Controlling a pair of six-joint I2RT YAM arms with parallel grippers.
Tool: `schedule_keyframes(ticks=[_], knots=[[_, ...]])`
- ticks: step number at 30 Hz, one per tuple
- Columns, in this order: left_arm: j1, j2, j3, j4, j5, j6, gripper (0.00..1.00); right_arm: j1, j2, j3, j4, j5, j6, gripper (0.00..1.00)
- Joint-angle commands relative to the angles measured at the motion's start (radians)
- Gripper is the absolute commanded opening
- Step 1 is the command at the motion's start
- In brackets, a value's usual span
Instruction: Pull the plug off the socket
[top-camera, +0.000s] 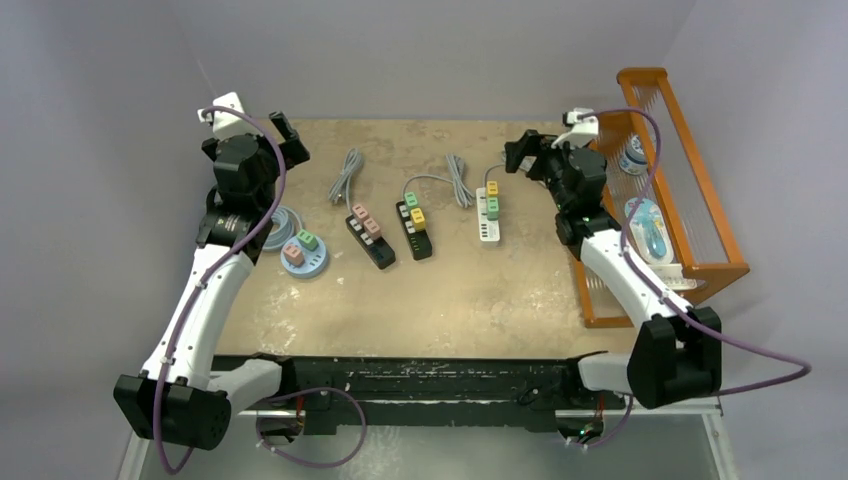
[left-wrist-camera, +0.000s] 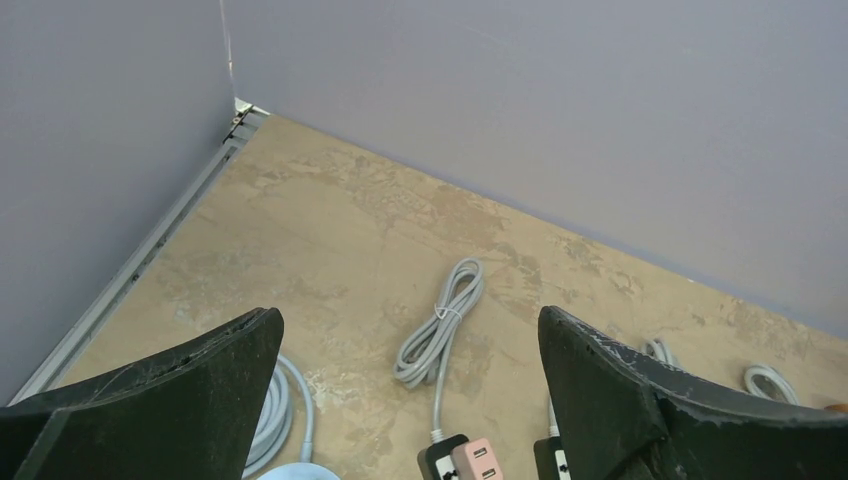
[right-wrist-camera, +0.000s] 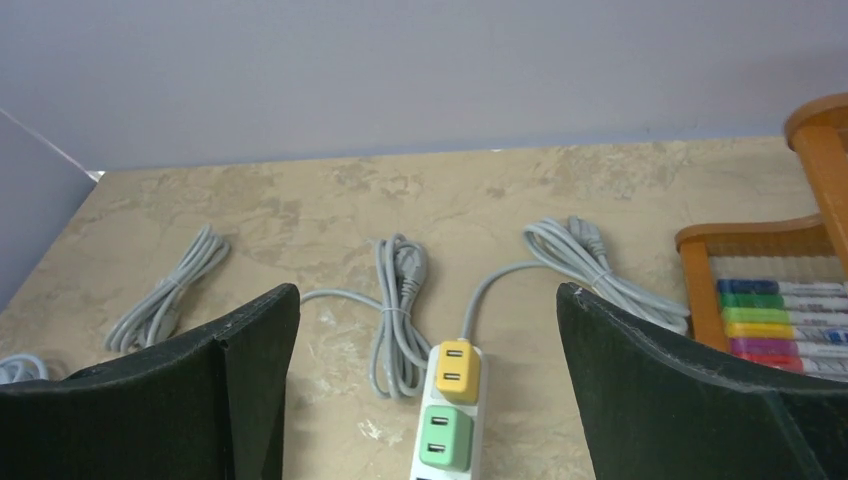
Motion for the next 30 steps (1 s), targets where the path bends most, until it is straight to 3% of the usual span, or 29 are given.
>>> schedule_keyframes(ticks=[1,10,16,19,24,27,30], knots=[[0.011,-0.039,-0.035,0.093,0.05,0.036,1.0,0.068,0.049,0.121,-0.059,0.126,-0.056,0.99],[0.012,-0.027,-0.047,0.097,0.067,0.006,1.0,0.116,0.263,0.288,-0.216,0.282,-0.058,1.0],[0.012,-0.05,-0.096,0.151,0.153,0.006,1.0,0.116,0.508,0.539,-0.478,0.23,-0.029,0.99],[0.012,-0.04,-0.098,0.142,0.231,0.027,1.0,0.116,0.579,0.583,-0.516,0.233,-0.007,0.99],[0.012,0.009,-0.102,0.162,0.395,-0.009,1.0,0.116,0.651,0.632,-0.562,0.211,0.023,0.82],[0.011,0.052,-0.094,0.182,0.526,-0.039,1.0,0.116,0.688,0.659,-0.601,0.197,0.028,0.78],[0.009,0.075,-0.1,0.215,0.571,-0.098,1.0,0.116,0.709,0.66,-0.61,0.184,0.023,0.69]])
